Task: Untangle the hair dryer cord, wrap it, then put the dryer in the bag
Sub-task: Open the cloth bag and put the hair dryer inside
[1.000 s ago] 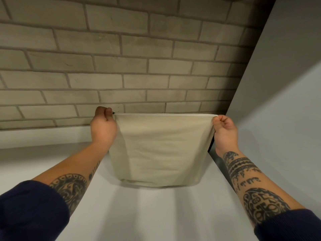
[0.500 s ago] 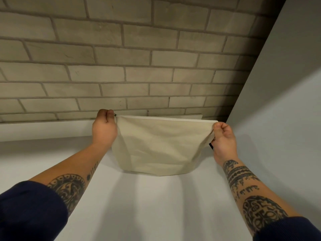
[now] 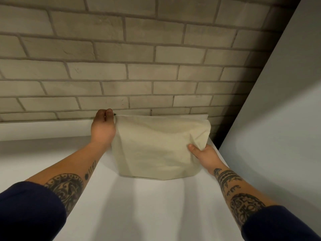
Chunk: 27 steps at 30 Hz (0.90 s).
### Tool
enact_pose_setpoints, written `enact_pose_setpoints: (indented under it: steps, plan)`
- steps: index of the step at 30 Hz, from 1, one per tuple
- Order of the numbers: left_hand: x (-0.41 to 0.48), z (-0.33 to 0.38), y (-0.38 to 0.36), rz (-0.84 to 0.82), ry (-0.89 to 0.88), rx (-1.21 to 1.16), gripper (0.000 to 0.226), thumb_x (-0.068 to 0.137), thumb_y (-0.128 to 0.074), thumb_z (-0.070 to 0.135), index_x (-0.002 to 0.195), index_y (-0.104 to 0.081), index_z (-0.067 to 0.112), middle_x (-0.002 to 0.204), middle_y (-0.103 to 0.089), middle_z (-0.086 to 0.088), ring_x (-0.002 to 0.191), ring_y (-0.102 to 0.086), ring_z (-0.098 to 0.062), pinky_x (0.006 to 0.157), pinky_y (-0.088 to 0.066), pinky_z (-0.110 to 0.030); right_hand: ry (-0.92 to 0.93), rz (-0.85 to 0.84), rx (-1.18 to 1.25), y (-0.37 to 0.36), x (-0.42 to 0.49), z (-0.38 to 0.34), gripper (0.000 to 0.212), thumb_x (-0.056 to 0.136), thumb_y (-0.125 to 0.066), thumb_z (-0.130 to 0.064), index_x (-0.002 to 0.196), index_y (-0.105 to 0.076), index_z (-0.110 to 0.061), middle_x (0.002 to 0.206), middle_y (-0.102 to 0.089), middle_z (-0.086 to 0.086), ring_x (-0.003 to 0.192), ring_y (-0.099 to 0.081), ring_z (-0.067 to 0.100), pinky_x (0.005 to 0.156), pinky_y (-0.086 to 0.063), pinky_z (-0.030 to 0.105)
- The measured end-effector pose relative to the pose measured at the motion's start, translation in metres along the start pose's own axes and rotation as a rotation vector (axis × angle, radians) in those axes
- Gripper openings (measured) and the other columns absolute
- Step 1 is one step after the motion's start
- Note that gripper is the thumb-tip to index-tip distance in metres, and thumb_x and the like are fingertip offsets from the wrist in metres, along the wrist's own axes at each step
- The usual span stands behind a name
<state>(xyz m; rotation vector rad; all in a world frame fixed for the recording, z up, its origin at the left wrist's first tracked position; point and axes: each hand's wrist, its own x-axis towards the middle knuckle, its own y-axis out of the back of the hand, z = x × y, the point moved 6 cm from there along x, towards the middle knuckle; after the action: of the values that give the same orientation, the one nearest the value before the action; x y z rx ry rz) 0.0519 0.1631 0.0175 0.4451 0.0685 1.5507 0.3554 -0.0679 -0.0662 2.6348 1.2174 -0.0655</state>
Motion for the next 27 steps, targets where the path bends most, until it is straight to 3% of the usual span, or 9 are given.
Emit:
enact_pose_setpoints:
  steps: [4, 6, 9, 11, 14, 17, 21, 23, 27]
  plan:
    - [-0.001, -0.017, -0.013, -0.077, 0.162, -0.192, 0.042, 0.104, -0.04, 0.055, 0.105, -0.055, 0.015, 0.077, -0.055, -0.001, 0.076, -0.052, -0.024, 0.062, -0.04, -0.03, -0.121, 0.064, -0.047, 0.003, 0.006, 0.013, 0.046, 0.085, -0.069, -0.058, 0.106, -0.071, -0.018, 0.1, -0.077, 0.001, 0.094, -0.072, 0.023, 0.092, -0.057, 0.046]
    - [-0.009, -0.034, -0.026, -0.24, 0.337, -0.411, 0.048, 0.102, -0.035, 0.065, 0.116, -0.054, 0.024, 0.077, -0.065, 0.003, 0.073, -0.061, -0.02, 0.063, -0.044, -0.03, -0.132, 0.113, -0.043, 0.004, 0.006, 0.016, 0.049, 0.085, -0.067, -0.061, 0.105, -0.07, -0.016, 0.099, -0.076, 0.002, 0.094, -0.071, 0.025, 0.091, -0.057, 0.047]
    - [-0.033, -0.07, -0.047, -0.66, 0.447, -0.416, 0.077, 0.08, -0.044, 0.088, 0.132, -0.056, 0.032, 0.117, -0.075, 0.001, 0.11, -0.069, -0.02, 0.09, -0.05, -0.037, -0.126, 0.158, -0.026, 0.003, 0.007, 0.021, 0.054, 0.084, -0.067, -0.063, 0.106, -0.068, -0.015, 0.1, -0.075, 0.004, 0.095, -0.069, 0.026, 0.094, -0.055, 0.049]
    - [-0.045, -0.099, -0.057, -0.762, 0.471, -0.242, 0.097, 0.066, -0.063, 0.09, 0.142, -0.053, 0.031, 0.133, -0.068, 0.004, 0.122, -0.064, -0.02, 0.106, -0.047, -0.044, -0.11, 0.173, -0.031, 0.002, 0.006, 0.021, 0.059, 0.081, -0.067, -0.067, 0.108, -0.067, -0.014, 0.102, -0.074, 0.003, 0.098, -0.069, 0.026, 0.097, -0.054, 0.048]
    - [-0.044, -0.121, -0.068, -0.605, 0.407, 0.009, 0.065, 0.084, -0.069, 0.064, 0.13, -0.063, 0.018, 0.129, -0.068, -0.003, 0.115, -0.065, -0.025, 0.104, -0.051, -0.049, -0.129, 0.207, 0.005, 0.002, 0.005, 0.022, 0.068, 0.084, -0.067, -0.063, 0.125, -0.058, -0.01, 0.116, -0.067, 0.002, 0.112, -0.062, 0.026, 0.103, -0.048, 0.043]
    - [-0.047, -0.12, -0.069, -0.446, 0.477, -0.019, 0.058, 0.092, -0.064, 0.051, 0.133, -0.057, 0.01, 0.133, -0.06, -0.003, 0.123, -0.057, -0.033, 0.108, -0.046, -0.049, -0.188, 0.245, 0.08, 0.003, 0.007, 0.029, 0.097, 0.065, -0.071, -0.073, 0.137, -0.053, -0.011, 0.124, -0.065, 0.003, 0.113, -0.062, 0.027, 0.104, -0.049, 0.046]
    - [-0.049, -0.121, -0.067, -0.355, 0.488, -0.066, 0.021, 0.094, -0.06, 0.029, 0.096, -0.058, 0.008, 0.101, -0.061, -0.012, 0.098, -0.06, -0.032, 0.081, -0.047, -0.038, -0.241, 0.308, 0.123, 0.007, 0.013, 0.028, 0.025, 0.081, -0.078, -0.037, 0.09, -0.065, -0.017, 0.103, -0.071, 0.008, 0.097, -0.068, 0.028, 0.094, -0.056, 0.047]
    - [-0.05, -0.12, -0.062, -0.328, 0.48, -0.095, 0.021, 0.09, -0.06, 0.022, 0.093, -0.055, 0.002, 0.087, -0.053, -0.011, 0.079, -0.051, -0.027, 0.066, -0.039, -0.034, -0.26, 0.313, 0.124, 0.008, 0.018, 0.026, 0.019, 0.082, -0.079, -0.027, 0.089, -0.066, -0.016, 0.109, -0.071, 0.012, 0.097, -0.068, 0.03, 0.091, -0.057, 0.047]
    - [-0.05, -0.128, -0.052, -0.395, 0.481, -0.066, 0.022, 0.087, -0.066, 0.022, 0.078, -0.047, 0.018, 0.075, -0.042, -0.005, 0.072, -0.041, -0.023, 0.06, -0.031, -0.033, -0.316, 0.322, 0.106, 0.01, 0.023, 0.028, 0.076, 0.076, -0.085, -0.031, 0.141, -0.051, -0.01, 0.131, -0.06, 0.006, 0.11, -0.062, 0.031, 0.095, -0.055, 0.05]
